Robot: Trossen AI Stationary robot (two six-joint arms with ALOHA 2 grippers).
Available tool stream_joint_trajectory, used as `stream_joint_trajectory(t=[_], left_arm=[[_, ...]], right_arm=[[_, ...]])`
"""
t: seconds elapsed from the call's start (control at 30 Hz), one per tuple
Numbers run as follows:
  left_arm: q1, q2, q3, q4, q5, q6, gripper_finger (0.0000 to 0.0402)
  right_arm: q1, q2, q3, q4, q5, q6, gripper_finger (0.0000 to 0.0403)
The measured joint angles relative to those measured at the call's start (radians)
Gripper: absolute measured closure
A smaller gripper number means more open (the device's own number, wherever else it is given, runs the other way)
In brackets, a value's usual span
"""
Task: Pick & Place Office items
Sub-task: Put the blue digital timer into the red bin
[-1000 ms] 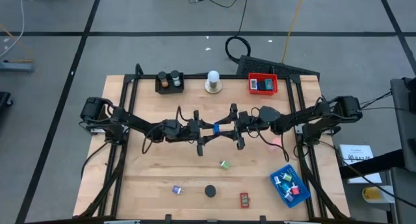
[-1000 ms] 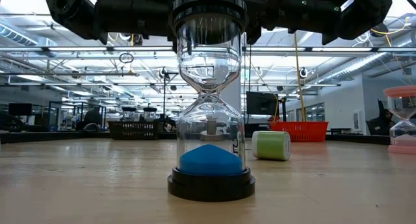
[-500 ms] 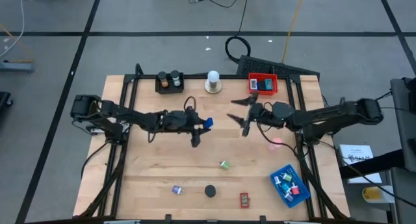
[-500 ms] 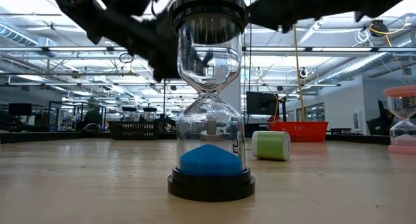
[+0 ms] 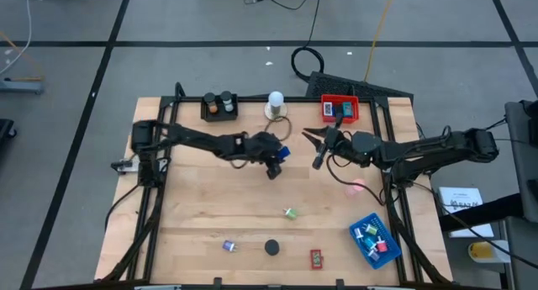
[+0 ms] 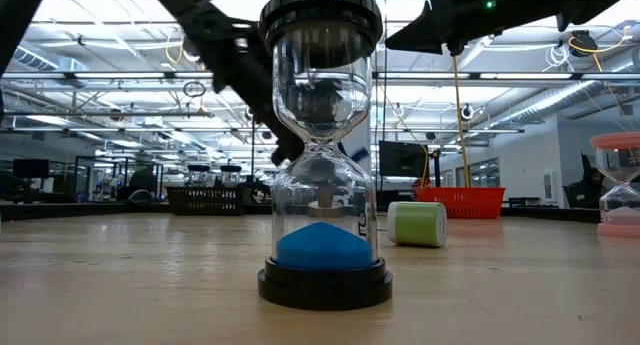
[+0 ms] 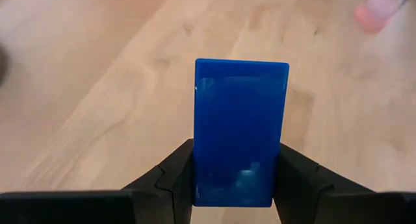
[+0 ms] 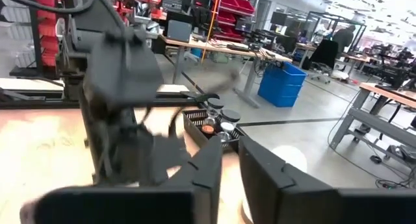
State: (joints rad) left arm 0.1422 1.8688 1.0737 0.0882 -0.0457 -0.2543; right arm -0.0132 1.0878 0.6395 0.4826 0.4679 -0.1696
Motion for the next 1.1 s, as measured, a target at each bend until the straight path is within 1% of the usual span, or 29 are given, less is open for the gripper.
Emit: stream_joint_trajectory(t=[0.1,0.2,0.37,0.5,0.63,0.8,0.9,0.97,1.0,1.07,1.1], left_arm=[[-0.008,0.084,0.101,-0.092,0.001,0.05,0.0243],[-0.021,0.149,0.167,-0.151,0.001,0.125,0.0243],[-0.04,0.191,0.195,-0.176,0.004,0.272,0.0243],[-0.046,0.191,0.196,-0.209,0.003,0.342,0.0243],[-0.046,0.191,0.196,-0.234,0.001,0.348,0.0238],[-0.048,0.19,0.196,-0.256,-0.008,0.332,0.0175],[-0.052,0.188,0.197,-0.281,-0.014,0.337,0.0152],[-0.057,0.168,0.197,-0.332,-0.026,0.356,0.0148],[-0.065,0.153,0.197,-0.368,-0.052,0.366,0.015],[-0.083,0.11,0.182,-0.438,-0.113,0.384,0.0163],[-0.091,0.079,0.162,-0.435,-0.132,0.389,0.0173]], right_arm=[[0.0,0.0,0.0,-0.001,0.0,0.0,0.038],[0.002,0.0,0.0,-0.001,0.002,0.0,0.0389],[0.002,0.0,0.0,-0.003,0.001,-0.002,0.0389],[0.002,0.0,0.0,-0.003,0.0,-0.003,0.0383],[0.002,0.0,0.0,-0.002,0.0,-0.002,0.0379],[0.003,0.0,0.0,-0.002,0.0,-0.001,0.0378],[0.003,0.0,0.0,-0.002,0.0,0.0,0.0378],[0.003,0.0,0.0,-0.002,0.003,0.004,0.0378],[0.003,0.0,0.0,-0.005,0.005,0.016,0.0378],[0.003,-0.001,0.0,-0.024,0.007,0.047,0.0375],[0.003,-0.004,0.001,-0.039,0.007,0.06,0.0373]])
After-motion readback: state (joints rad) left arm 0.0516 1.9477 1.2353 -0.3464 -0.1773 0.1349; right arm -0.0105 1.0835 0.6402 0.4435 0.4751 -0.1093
